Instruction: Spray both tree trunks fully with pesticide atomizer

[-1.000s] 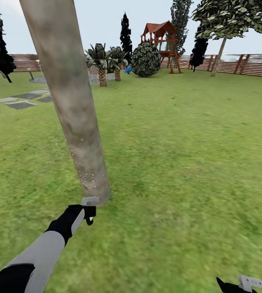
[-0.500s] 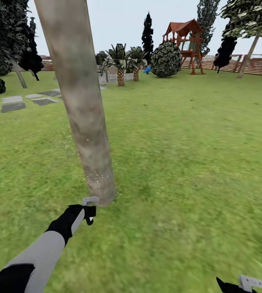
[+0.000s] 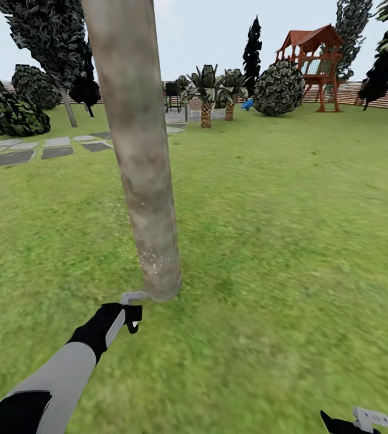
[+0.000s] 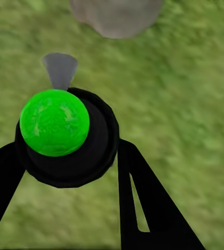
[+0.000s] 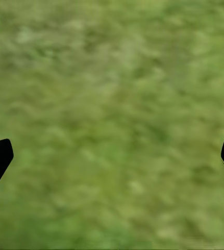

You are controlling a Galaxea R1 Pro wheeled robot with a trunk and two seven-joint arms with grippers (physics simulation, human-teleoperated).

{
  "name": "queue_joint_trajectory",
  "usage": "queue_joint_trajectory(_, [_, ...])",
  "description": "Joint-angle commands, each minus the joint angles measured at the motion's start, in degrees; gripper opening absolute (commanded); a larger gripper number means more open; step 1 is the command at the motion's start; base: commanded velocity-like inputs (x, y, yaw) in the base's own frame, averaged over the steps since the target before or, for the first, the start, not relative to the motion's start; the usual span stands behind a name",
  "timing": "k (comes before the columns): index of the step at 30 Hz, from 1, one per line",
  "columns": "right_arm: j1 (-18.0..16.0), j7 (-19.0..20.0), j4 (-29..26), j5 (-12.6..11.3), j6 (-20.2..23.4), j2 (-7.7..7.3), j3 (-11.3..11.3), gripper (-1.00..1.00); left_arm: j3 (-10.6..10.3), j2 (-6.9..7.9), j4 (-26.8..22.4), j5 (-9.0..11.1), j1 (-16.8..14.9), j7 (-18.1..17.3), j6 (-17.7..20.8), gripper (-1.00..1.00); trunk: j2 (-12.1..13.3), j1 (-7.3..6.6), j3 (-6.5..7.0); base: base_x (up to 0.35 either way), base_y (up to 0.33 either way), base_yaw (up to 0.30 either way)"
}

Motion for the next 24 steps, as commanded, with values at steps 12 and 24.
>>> queue_joint_trajectory(12, [0.0,-0.1,-0.2,0.0,-0.1,-0.14,-0.3,1.00,-0.1,0.07,1.3,0.2,0.5,-0.7,-0.2,-1.00,0.0,0.00,0.00,0.083,-0.130,0.146])
queue_joint_trajectory(24, [0.0,-0.1,-0.1,0.0,-0.1,-0.16,-0.2,1.00,-0.7,1.99,-6.2,-0.5,-16.7,-6.0,25.2,-1.00,0.0,0.00,0.00,0.000,0.000,-0.070])
